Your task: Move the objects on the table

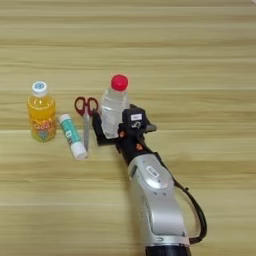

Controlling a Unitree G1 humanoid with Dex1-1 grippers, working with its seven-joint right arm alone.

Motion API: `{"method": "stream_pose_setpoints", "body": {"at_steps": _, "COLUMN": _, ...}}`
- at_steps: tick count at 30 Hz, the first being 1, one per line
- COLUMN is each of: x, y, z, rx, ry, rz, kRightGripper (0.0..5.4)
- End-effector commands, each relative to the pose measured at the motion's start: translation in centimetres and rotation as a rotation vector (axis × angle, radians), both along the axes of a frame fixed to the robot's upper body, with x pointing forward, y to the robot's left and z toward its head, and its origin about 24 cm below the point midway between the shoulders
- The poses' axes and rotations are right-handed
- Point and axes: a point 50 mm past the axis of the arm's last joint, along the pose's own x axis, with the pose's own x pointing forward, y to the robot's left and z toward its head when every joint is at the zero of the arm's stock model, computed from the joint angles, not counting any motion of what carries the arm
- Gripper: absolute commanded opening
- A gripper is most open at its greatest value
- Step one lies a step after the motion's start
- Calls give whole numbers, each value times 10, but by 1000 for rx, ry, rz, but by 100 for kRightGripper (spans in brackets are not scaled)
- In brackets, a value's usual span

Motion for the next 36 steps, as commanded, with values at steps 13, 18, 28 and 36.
{"method": "stream_pose_setpoints", "body": {"at_steps": 13, "x": 11, "y": 1, "z": 20, "rx": 4, "ry": -120, "rz": 29, "kRightGripper": 393}}
{"method": "stream_pose_setpoints", "body": {"at_steps": 18, "x": 12, "y": -1, "z": 18, "rx": 1, "ry": -120, "rz": 23, "kRightGripper": 336}}
{"method": "stream_pose_setpoints", "body": {"at_steps": 28, "x": 11, "y": -3, "z": 24, "rx": 2, "ry": -159, "rz": 12, "kRightGripper": 310}}
{"method": "stream_pose_setpoints", "body": {"at_steps": 36, "x": 8, "y": -5, "z": 41, "rx": 8, "ry": -228, "rz": -2, "kRightGripper": 308}}
